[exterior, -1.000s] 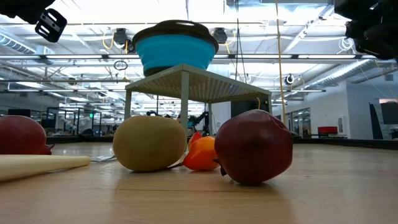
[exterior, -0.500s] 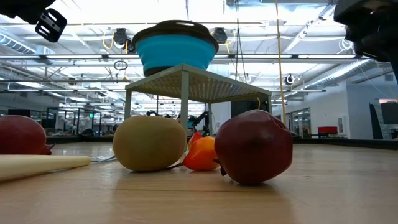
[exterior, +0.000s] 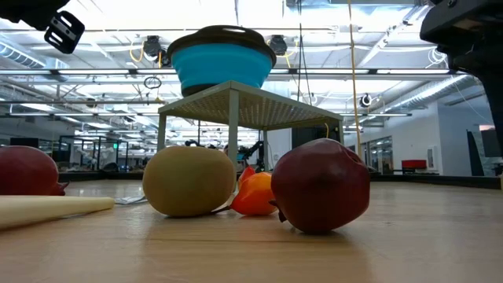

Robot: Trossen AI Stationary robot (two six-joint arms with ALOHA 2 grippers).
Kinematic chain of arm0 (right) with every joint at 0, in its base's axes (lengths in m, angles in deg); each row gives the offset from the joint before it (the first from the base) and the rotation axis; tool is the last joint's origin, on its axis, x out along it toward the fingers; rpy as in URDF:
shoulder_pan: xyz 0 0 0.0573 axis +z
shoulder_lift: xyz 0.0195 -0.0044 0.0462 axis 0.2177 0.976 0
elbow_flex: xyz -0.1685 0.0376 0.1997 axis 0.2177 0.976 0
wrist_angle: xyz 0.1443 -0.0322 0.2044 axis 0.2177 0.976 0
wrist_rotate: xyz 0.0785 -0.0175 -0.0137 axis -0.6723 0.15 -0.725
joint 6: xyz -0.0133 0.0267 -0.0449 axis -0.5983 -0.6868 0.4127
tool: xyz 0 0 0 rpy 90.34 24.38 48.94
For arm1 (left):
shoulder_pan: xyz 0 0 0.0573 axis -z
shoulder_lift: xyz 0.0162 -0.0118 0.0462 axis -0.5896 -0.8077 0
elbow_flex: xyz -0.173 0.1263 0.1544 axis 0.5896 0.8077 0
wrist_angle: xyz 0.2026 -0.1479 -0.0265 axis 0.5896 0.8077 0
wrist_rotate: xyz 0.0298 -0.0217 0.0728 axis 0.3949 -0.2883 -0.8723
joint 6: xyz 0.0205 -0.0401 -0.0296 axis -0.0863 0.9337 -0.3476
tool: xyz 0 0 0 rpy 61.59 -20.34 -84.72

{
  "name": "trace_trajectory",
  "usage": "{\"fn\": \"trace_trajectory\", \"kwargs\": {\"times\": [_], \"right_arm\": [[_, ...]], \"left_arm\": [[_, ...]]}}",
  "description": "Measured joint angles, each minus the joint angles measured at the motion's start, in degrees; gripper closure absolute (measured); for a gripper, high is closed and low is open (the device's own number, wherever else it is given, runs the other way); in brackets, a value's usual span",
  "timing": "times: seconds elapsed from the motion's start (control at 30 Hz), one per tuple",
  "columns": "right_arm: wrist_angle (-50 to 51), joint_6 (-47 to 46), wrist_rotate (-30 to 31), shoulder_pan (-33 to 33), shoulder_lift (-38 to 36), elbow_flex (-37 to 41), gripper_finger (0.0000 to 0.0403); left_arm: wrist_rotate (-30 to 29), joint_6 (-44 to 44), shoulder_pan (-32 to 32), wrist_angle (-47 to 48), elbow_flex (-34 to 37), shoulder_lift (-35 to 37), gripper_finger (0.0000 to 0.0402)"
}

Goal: Pick & Place Fruit
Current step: Put the kiwi into the blue strainer bowl

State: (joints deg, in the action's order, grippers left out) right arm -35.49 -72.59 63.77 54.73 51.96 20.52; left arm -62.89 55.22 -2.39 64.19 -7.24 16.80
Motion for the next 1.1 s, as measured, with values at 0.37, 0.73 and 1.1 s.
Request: {"fn": "trace_trajectory", "kwargs": {"times": [0.37,0.73,1.1], "right_arm": [[-2.5,0.0,-0.3,1.5,0.0,0.1,0.0179],[-1.7,-0.7,2.6,1.5,0.0,0.1,0.0179],[-5.4,5.5,5.8,1.5,0.0,0.1,0.0179]], "left_arm": [[0.0,0.0,0.0,0.0,0.0,0.0,0.0397],[0.0,0.4,0.0,0.0,0.0,0.0,0.0393],[0.0,0.4,0.0,-0.5,0.0,0.0,0.0381]]}}
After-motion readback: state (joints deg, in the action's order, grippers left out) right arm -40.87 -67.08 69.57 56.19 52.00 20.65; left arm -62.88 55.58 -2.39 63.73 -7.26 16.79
